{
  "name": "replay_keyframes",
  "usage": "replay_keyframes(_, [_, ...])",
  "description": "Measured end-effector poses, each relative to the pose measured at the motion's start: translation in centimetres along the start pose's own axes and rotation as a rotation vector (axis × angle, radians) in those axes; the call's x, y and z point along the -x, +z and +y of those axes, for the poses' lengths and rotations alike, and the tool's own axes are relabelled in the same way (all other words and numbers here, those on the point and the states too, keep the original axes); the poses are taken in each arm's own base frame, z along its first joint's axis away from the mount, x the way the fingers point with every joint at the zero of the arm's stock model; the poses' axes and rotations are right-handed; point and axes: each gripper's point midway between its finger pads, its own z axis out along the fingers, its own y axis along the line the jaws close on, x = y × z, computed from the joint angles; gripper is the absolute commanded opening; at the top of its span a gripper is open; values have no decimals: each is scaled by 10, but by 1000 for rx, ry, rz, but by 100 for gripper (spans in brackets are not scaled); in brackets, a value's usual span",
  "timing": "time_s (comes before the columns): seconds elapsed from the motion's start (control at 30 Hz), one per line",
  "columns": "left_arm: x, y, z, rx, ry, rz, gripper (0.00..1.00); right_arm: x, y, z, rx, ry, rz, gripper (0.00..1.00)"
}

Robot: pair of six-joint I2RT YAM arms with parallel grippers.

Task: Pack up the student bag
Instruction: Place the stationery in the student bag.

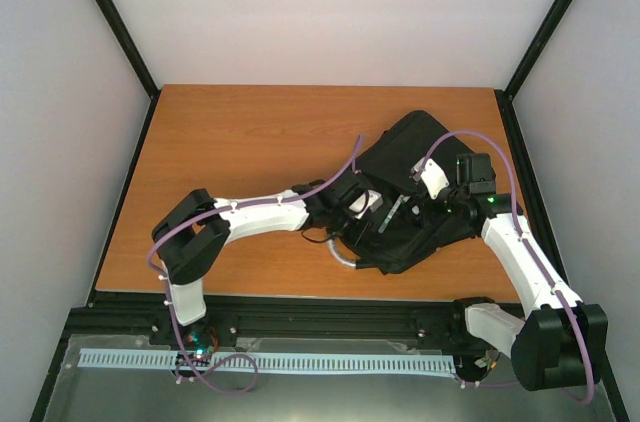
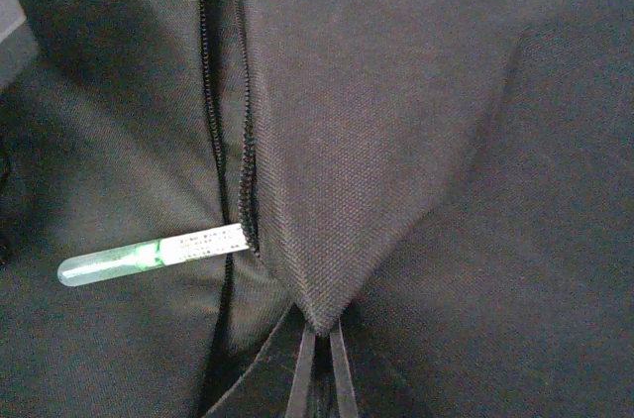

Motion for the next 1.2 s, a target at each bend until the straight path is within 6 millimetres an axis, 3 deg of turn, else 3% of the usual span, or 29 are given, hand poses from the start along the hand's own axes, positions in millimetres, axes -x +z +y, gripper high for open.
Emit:
replay_keyframes(0.3, [16,15,-7,-28,11,1,1,0,0,0,1,1,1,3])
replay_keyframes(0.67, [63,32,4,81,19,-86,1,-1,1,0,4,1,2,3])
replay_keyframes(0.9, [87,32,9,140,13,-160,1,-1,1,0,4,1,3,3])
replay_keyframes(1.07, [91,32,11,156,-6,-182,1,-1,1,0,4,1,3,3])
replay_keyframes(1.2, [78,24,14,154,-17,-185,1,-1,1,0,4,1,2,3])
